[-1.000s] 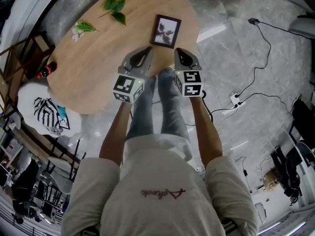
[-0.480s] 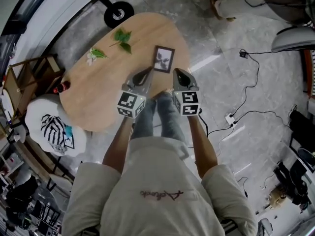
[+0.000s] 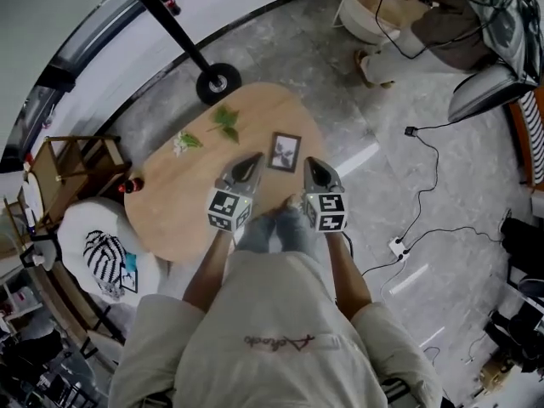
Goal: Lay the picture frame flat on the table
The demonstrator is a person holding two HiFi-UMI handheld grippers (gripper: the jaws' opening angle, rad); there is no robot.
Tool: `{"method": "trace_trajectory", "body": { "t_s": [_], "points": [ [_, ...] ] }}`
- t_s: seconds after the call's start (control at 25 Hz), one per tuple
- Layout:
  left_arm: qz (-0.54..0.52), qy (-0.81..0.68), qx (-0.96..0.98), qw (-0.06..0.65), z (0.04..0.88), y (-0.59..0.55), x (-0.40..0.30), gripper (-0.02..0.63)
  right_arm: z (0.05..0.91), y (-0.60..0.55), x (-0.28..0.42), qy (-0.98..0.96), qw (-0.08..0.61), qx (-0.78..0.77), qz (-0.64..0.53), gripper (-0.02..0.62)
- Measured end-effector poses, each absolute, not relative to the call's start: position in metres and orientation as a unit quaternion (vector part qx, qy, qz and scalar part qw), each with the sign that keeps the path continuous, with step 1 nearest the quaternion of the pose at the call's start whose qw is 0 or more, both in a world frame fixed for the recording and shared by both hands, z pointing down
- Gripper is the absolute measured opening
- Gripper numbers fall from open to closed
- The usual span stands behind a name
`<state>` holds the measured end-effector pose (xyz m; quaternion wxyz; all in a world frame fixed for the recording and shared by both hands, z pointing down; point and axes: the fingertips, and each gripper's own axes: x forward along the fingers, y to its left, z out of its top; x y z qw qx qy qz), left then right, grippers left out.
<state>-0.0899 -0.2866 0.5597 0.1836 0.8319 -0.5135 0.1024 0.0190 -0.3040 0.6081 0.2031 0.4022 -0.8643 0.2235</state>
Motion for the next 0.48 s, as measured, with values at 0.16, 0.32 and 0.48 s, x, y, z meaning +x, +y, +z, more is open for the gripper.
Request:
{"method": "trace_trajectory", "body": {
  "t_s": [0.16,0.32,0.48],
  "points": [
    [0.093,-0.524,0.831,0.164,0.527,-0.286,-0.100,0.000,0.581,-0.304,0.016,-0.871,0.190,0.402,0.207,0.005],
    [0.083,-0.528,0.833,0.145,0.501,-0.284,-0.105,0.000,0.559,-0.301,0.015,-0.875,0.185,0.405,0.189,0.005],
    [0.080,-0.534,0.832,0.127,0.476,-0.289,-0.110,0.000,0.537,-0.303,0.020,-0.875,0.174,0.413,0.183,0.005]
  ]
}}
